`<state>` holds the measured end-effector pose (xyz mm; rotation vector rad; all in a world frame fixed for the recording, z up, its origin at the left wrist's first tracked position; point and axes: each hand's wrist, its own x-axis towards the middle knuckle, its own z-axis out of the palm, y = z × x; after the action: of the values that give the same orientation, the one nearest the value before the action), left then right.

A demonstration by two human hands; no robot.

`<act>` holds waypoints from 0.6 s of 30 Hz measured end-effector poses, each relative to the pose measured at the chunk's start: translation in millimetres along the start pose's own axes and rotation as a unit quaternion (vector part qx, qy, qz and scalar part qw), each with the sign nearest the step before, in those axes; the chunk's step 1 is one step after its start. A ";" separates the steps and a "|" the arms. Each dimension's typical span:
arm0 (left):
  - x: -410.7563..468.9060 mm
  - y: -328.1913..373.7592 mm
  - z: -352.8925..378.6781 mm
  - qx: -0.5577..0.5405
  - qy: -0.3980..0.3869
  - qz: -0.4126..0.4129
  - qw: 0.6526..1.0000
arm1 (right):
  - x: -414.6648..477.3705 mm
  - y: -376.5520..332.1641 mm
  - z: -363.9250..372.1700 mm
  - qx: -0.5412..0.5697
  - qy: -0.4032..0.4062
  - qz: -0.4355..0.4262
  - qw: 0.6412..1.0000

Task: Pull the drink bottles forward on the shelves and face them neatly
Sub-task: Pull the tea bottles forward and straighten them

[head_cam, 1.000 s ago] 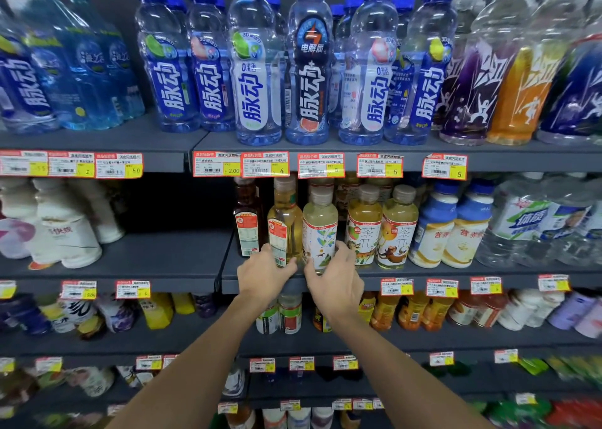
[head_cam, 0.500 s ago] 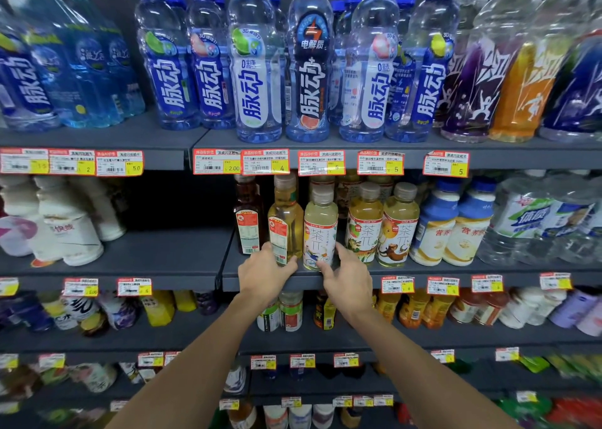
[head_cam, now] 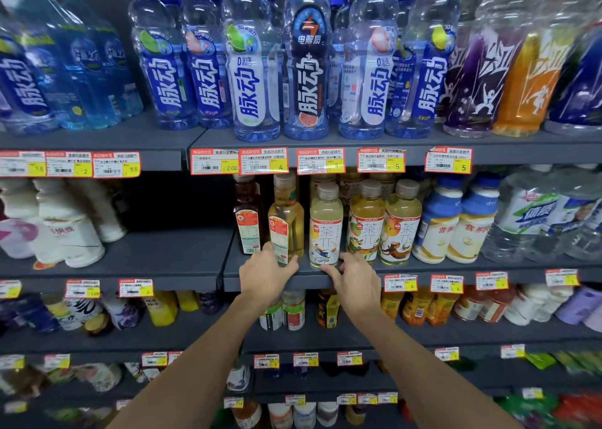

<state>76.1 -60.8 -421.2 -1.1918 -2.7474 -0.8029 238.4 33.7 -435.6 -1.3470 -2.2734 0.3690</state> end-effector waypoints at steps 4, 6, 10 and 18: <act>0.0 -0.6 -1.2 0.001 -0.001 0.005 1.000 | -1.7 0.9 1.6 0.003 0.013 -0.011 1.000; -0.1 -0.3 -1.4 0.004 -0.004 0.004 1.000 | -2.3 -0.5 1.7 -0.009 0.014 -0.020 1.000; -0.7 0.5 -0.6 -0.001 -0.001 0.003 1.000 | 0.5 -9.7 0.3 -0.061 0.003 -0.012 0.998; -0.1 -0.7 2.3 -0.012 0.012 0.008 1.000 | 0.7 -20.7 1.8 -0.089 -0.004 -0.001 0.996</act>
<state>76.1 -60.2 -423.6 -1.1988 -2.7123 -0.8457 221.6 24.3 -427.6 -1.4308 -2.3610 0.1758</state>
